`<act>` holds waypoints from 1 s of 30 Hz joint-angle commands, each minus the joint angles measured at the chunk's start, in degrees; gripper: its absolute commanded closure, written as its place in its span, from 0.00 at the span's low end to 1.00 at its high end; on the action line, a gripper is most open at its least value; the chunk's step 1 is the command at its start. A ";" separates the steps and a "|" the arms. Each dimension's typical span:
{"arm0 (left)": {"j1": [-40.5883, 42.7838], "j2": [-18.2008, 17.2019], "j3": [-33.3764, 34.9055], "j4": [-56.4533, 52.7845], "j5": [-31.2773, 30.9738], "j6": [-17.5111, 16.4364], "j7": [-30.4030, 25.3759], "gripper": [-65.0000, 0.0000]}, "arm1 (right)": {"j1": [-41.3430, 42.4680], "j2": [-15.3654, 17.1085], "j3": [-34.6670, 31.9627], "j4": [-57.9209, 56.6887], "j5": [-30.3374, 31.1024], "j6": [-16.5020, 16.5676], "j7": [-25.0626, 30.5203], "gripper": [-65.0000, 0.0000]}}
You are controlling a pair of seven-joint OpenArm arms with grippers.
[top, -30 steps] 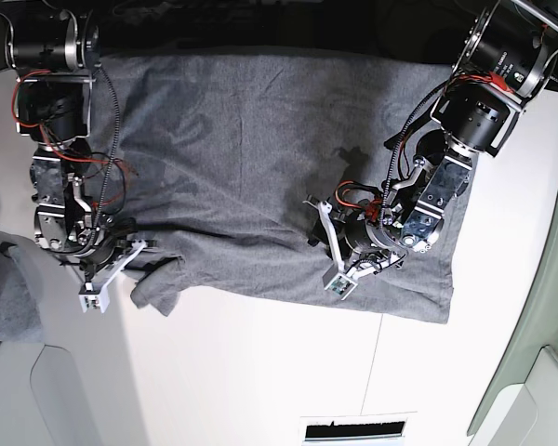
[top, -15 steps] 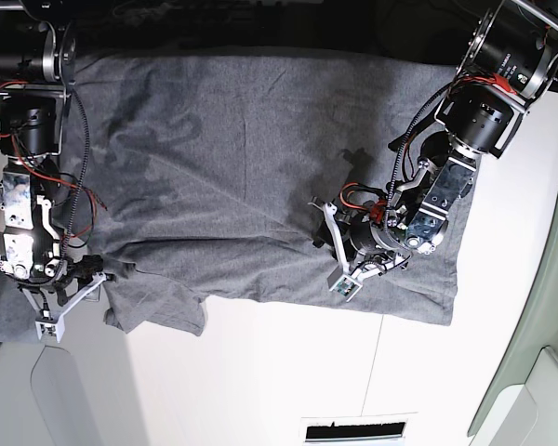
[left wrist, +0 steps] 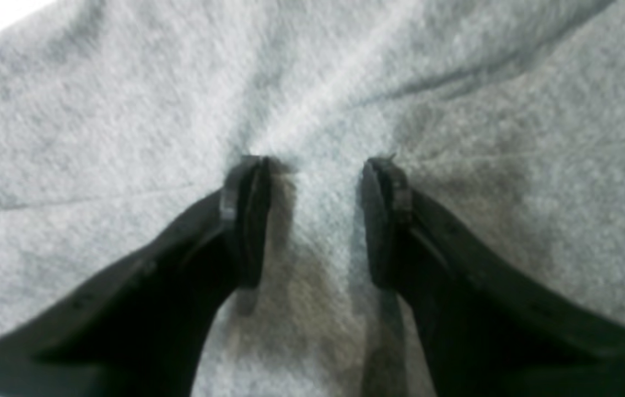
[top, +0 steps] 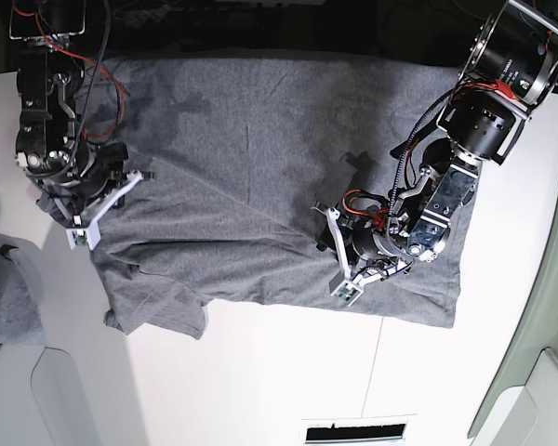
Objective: Layout the t-shirt on the table in an organized manner, then fold the t-shirt properly
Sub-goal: 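Pull the shirt outward with both grippers to flatten it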
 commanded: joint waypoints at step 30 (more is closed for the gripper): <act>-14.97 -1.27 -0.07 -8.17 2.49 4.31 4.44 0.67 | 21.14 0.72 0.31 -24.74 -2.73 3.61 8.33 1.00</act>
